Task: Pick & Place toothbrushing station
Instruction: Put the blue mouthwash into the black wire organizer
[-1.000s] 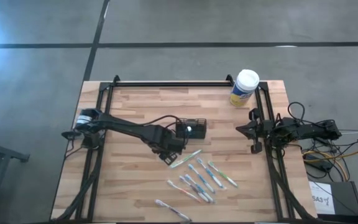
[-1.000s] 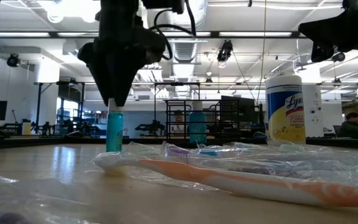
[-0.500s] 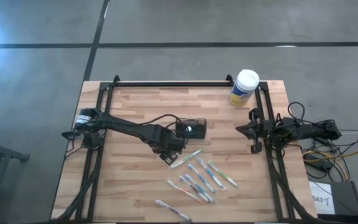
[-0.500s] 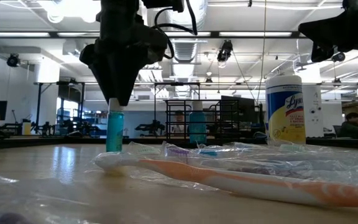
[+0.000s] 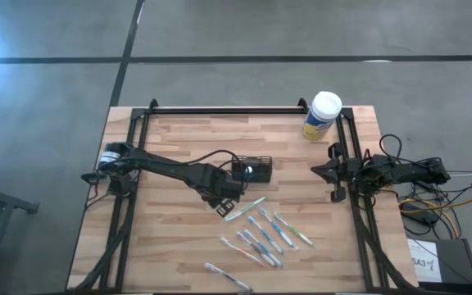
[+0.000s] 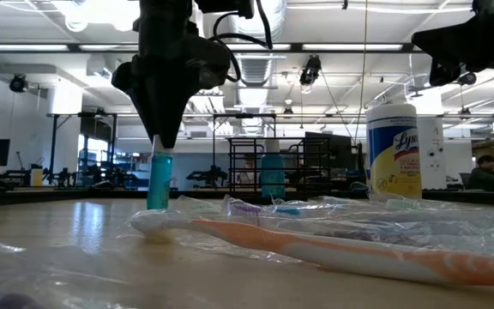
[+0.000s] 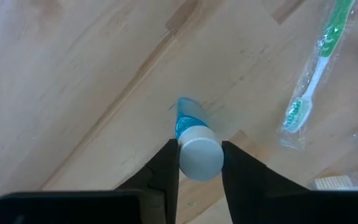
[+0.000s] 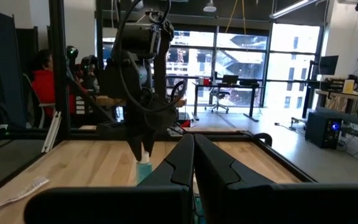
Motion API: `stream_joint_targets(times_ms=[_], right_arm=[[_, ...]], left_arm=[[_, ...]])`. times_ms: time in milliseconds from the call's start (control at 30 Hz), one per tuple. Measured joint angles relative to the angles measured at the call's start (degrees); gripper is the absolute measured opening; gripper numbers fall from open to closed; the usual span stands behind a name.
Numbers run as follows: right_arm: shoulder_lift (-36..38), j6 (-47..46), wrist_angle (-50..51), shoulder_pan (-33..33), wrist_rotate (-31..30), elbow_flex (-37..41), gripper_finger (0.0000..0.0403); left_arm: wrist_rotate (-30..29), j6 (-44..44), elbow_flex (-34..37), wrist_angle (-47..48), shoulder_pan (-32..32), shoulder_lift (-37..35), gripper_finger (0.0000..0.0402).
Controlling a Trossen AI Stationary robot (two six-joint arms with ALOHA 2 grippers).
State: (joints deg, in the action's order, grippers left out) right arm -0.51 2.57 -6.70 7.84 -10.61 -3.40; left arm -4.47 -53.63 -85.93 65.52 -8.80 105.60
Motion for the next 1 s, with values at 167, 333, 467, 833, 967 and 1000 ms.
stream_joint_targets(times_ms=[167, 333, 467, 833, 967, 1000], right_arm=[[0.00, -0.13, -0.57, 0.00, 0.00, 0.02, 0.0008], [0.00, -0.48, -1.01, 0.01, 0.00, 0.02, 0.0008], [0.00, -0.46, -0.99, 0.00, 0.00, 0.02, 0.0008], [0.00, 0.44, -0.80, 0.02, 0.01, 0.09, 0.0008], [0.00, 0.42, -0.57, 0.00, 0.00, 0.09, 0.0008], [0.00, 0.44, -0.43, 0.00, 0.02, 0.09, 0.0008]], left_arm=[[0.06, -0.02, 0.02, 0.00, -0.04, 0.00, 0.0117], [0.09, 0.19, 0.28, -0.03, -0.06, 0.00, 0.0120], [0.22, 0.24, 0.70, -0.09, -0.07, -0.13, 0.0096], [0.35, 3.86, 0.61, -0.06, -0.48, -0.13, 0.0108], [0.54, 6.00, 0.44, 0.09, -0.52, -0.59, 0.0095], [0.54, 6.98, 0.37, 0.19, -0.52, -0.79, 0.0095]])
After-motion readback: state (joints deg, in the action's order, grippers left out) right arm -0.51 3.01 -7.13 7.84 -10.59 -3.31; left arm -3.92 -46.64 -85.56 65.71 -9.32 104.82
